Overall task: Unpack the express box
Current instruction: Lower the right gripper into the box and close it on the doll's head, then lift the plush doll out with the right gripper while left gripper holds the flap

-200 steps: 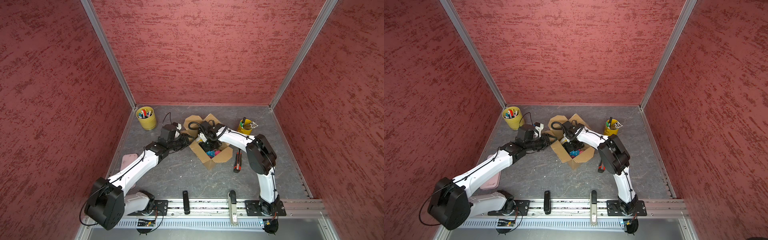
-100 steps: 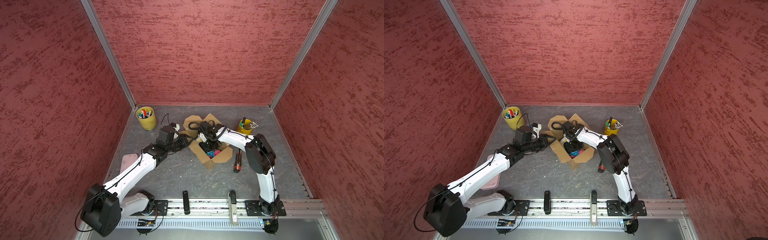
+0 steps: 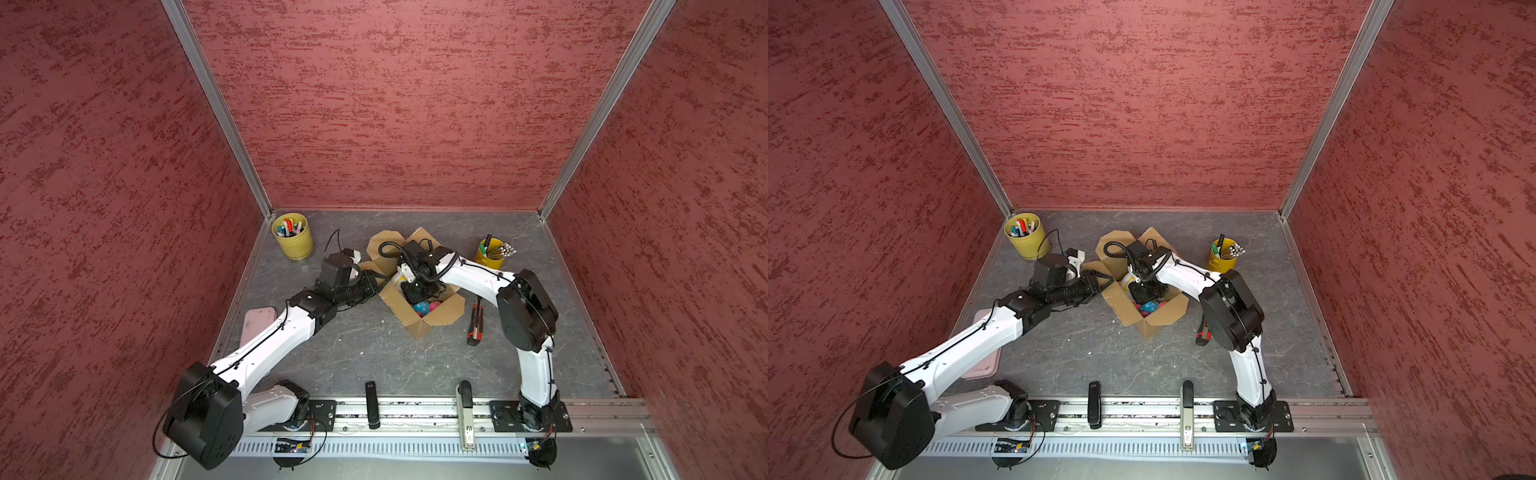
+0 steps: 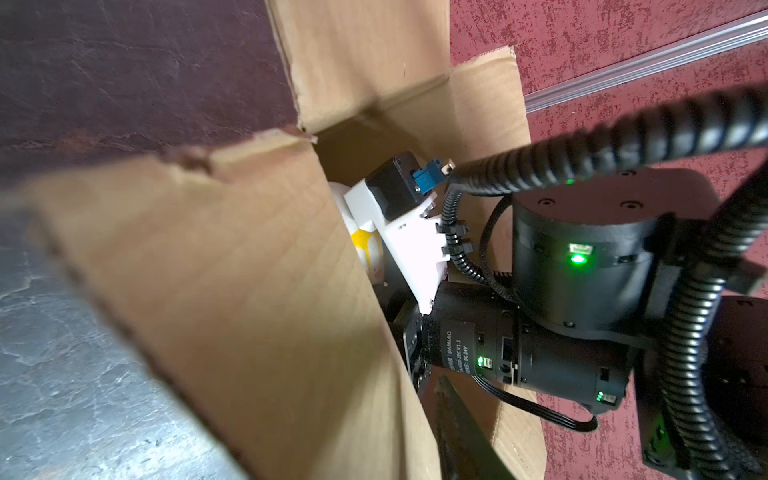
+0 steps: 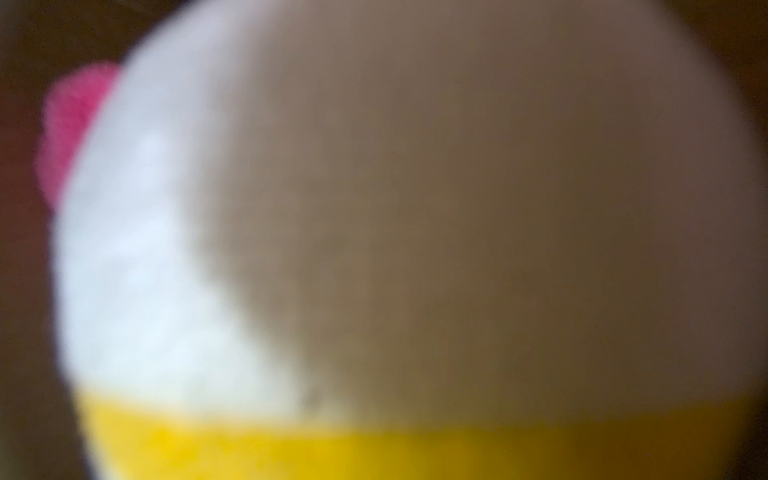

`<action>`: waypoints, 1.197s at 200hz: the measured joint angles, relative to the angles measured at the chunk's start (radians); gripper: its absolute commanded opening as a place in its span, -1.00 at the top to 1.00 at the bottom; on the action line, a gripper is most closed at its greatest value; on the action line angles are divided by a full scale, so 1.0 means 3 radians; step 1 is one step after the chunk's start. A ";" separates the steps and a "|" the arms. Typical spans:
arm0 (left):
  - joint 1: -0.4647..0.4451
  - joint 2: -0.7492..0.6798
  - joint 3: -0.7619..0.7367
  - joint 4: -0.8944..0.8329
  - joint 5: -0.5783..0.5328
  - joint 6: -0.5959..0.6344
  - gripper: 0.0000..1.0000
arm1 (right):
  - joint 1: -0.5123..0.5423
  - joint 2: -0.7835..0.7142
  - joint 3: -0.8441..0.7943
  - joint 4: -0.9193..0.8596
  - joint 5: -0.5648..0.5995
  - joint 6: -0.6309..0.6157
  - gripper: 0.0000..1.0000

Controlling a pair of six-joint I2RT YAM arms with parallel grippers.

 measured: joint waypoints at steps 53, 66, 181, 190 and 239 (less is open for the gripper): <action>-0.0036 0.0015 0.0000 0.0008 -0.0064 -0.0009 0.15 | 0.0000 -0.0144 0.0024 -0.0103 0.0041 0.0013 0.61; -0.0036 0.0015 0.0000 0.0009 -0.0071 -0.0009 0.15 | 0.0000 -0.0186 0.0038 -0.0125 0.0047 0.0013 0.61; -0.0036 0.0013 0.0000 0.0008 -0.0113 -0.0009 0.15 | 0.0000 -0.0371 0.0207 -0.0262 0.0062 0.0014 0.64; -0.0036 0.0006 0.0000 0.0006 -0.0127 -0.0009 0.15 | 0.0000 -0.0384 0.0209 -0.0271 0.0064 0.0014 0.64; -0.0036 -0.0108 0.0000 -0.0024 -0.0155 -0.0009 0.14 | 0.0000 -0.0505 0.0235 -0.0308 0.0066 0.0025 0.65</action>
